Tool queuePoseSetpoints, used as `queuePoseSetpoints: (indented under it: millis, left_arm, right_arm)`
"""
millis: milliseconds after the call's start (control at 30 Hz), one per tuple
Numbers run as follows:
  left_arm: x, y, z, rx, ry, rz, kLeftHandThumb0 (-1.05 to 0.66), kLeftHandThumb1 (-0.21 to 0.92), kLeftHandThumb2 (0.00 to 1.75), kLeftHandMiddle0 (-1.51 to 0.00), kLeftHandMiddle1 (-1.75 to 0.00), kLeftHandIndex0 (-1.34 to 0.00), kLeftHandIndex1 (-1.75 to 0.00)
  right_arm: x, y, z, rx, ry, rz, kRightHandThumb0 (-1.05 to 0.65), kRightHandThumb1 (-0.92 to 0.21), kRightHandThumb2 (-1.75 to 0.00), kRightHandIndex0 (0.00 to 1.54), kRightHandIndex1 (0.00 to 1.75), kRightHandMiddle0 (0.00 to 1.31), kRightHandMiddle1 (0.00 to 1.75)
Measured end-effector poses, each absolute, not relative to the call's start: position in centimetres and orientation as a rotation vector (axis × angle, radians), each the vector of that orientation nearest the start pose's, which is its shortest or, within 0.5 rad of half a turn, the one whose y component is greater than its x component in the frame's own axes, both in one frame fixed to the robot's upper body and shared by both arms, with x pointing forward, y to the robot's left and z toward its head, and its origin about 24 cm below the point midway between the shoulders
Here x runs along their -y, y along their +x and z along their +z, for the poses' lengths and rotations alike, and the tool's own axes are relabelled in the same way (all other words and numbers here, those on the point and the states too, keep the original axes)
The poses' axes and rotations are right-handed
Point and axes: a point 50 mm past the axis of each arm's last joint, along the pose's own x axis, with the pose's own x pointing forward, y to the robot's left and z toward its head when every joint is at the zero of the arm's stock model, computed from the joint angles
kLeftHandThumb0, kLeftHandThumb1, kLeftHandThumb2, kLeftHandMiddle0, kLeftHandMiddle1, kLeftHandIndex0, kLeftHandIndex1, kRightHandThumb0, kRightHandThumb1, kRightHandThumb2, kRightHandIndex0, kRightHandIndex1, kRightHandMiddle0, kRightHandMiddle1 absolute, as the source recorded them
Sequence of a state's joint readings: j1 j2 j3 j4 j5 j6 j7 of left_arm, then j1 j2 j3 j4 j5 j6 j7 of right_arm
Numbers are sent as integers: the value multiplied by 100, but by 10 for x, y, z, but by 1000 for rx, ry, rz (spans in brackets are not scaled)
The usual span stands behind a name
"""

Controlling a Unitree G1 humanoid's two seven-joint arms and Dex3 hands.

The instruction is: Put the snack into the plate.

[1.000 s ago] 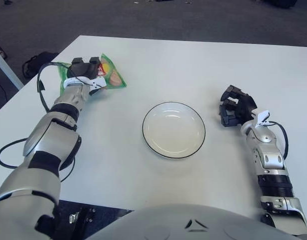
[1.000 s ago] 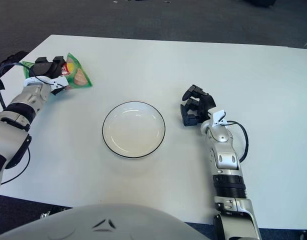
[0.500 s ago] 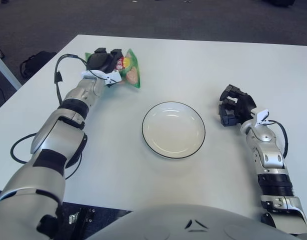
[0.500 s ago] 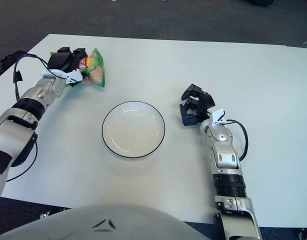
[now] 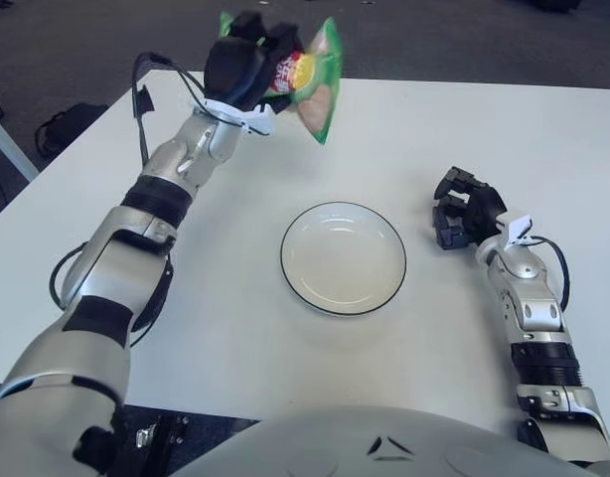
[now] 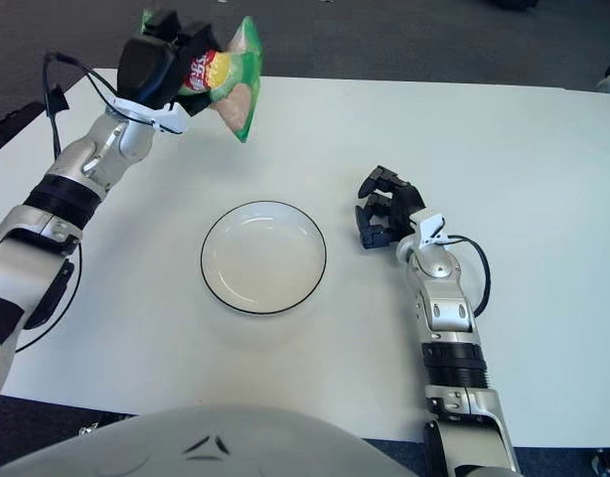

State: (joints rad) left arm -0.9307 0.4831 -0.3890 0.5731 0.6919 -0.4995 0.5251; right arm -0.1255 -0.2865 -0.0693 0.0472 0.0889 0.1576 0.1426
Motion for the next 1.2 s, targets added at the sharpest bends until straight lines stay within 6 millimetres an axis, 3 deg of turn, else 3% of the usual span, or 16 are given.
queuePoseSetpoints:
  millis: [367,733,1200]
  left_arm:
    - [-101,330,215,1090,1004,-207,57,8,160,-81,-175,-109,-175]
    - [-77,283,213,1124,783,-549,57,9,159,-80,-175,-105,-175]
    - [-86,277,197,1118,787,-866,56,10,158,-79,-175,-103,-175]
  right_arm:
    - [210,278,62,-80,-196,70,-1,-9,-158,80,175,56,171]
    - [205,278,64,-74,-239,69,-1,-10,-155,79,175,58,166]
    - [202,277,66,-77,-274,85,-1,-15,-152,74,175,51,174]
